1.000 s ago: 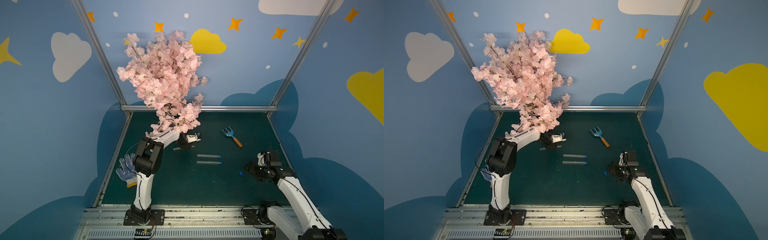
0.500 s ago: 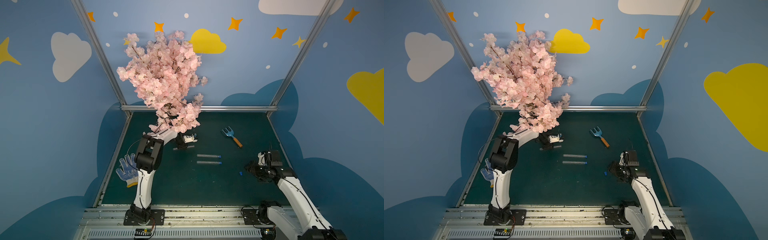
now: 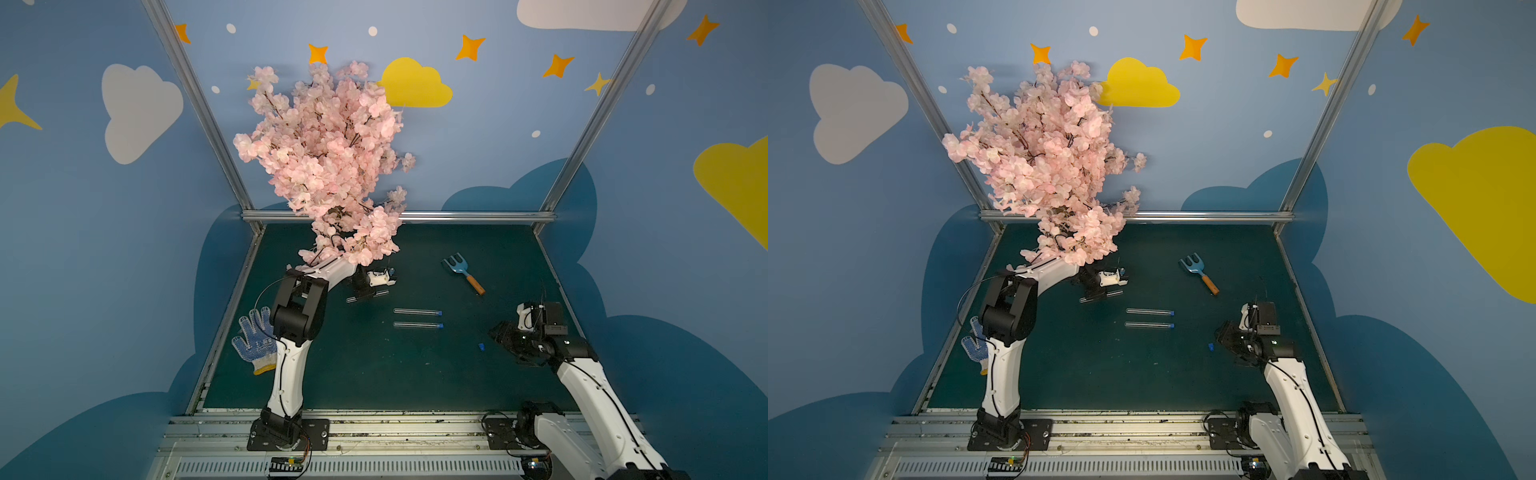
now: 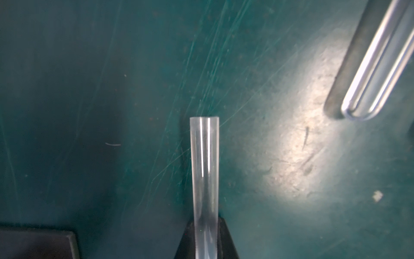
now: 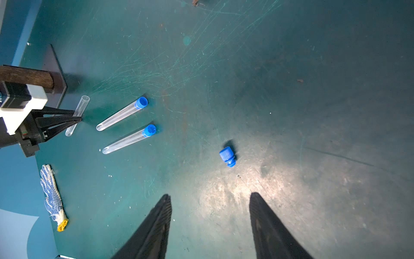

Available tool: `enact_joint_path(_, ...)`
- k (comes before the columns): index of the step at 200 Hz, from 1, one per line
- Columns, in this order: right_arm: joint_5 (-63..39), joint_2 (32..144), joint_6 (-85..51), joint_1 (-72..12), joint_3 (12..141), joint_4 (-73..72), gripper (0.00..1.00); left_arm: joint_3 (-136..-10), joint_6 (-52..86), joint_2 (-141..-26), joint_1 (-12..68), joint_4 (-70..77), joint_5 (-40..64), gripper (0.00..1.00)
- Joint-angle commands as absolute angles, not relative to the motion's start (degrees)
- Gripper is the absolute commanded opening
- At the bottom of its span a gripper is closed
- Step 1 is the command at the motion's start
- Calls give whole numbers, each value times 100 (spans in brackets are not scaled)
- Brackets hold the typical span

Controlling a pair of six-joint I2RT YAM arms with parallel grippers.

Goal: Insert stoppers into test tubes
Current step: Pick up the test tube at the center of the board.

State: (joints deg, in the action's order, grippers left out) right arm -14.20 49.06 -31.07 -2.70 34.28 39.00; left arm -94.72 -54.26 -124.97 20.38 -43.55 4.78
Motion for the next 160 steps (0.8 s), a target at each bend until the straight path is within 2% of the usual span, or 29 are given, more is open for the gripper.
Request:
enact_joint_path(1, -1467, 4878, -3076, -251, 3540, 4034, 57, -9294, -5524, -12411, 2015, -4362, 309, 7)
enact_joint_path(31, -1689, 4867, -3042, -248, 3509, 3941, 57, -8992, -5437, -11981, 2049, -4254, 382, 7)
enact_joint_path(78, -2796, 5100, -2896, -350, 3577, 3458, 58, -7991, -5124, -10780, 2178, -3863, 544, 7)
enact_joint_path(120, -3464, 5545, -3228, -984, 3719, 2555, 59, -7125, -4832, -9613, 2563, -3521, 744, 7)
enact_joint_path(160, -4052, 6288, -3668, -1769, 4190, 1610, 72, -6409, -4792, -8700, 2796, -2954, 1187, 7)
